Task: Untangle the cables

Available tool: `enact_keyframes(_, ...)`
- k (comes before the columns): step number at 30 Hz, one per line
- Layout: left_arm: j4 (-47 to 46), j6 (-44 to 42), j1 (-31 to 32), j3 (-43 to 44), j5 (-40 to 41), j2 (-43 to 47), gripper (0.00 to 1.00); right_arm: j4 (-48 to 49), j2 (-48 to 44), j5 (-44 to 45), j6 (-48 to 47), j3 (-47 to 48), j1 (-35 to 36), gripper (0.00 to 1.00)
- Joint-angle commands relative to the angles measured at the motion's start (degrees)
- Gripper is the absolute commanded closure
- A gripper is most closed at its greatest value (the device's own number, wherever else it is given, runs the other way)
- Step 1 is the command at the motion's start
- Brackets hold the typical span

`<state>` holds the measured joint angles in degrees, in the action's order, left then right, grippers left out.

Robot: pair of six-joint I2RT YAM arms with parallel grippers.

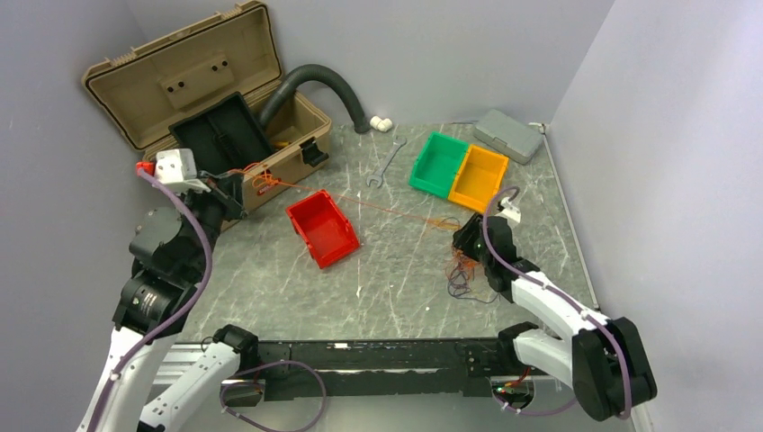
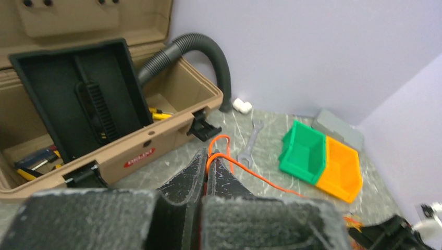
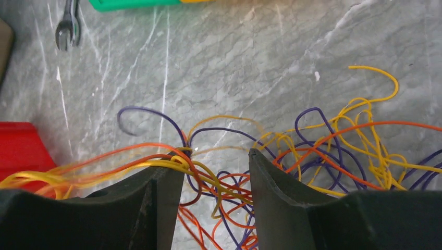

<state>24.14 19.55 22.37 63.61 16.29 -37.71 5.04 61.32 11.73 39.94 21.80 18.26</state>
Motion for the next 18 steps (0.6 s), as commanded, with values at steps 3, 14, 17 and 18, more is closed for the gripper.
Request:
enact_keyframes(3,-5.3,-1.7,-0.6,-0.7,6.1,0.8,1.00,-7.7,-5.7,5.2,2.8,1.5,-1.7,0.49)
enact_keyframes(14,-9.9,-7.2,-0.5,-4.5,-11.1,1.6,1.00,-2.1,-10.8,-15.3,-12.3,4.3,-1.8,0.21)
enact_keyframes(17,-9.9,-8.2,-0.6,-4.1,-13.4,1.2,1.00,4.8,-11.3,-25.7,-14.6,3.4,-1.6,0.20)
enact_keyframes(18,-10.1,-8.4,-0.6,-4.1,-13.9,1.2,1.00,6.7,-10.9,-28.3,-15.2,3.5,-1.4,0.21)
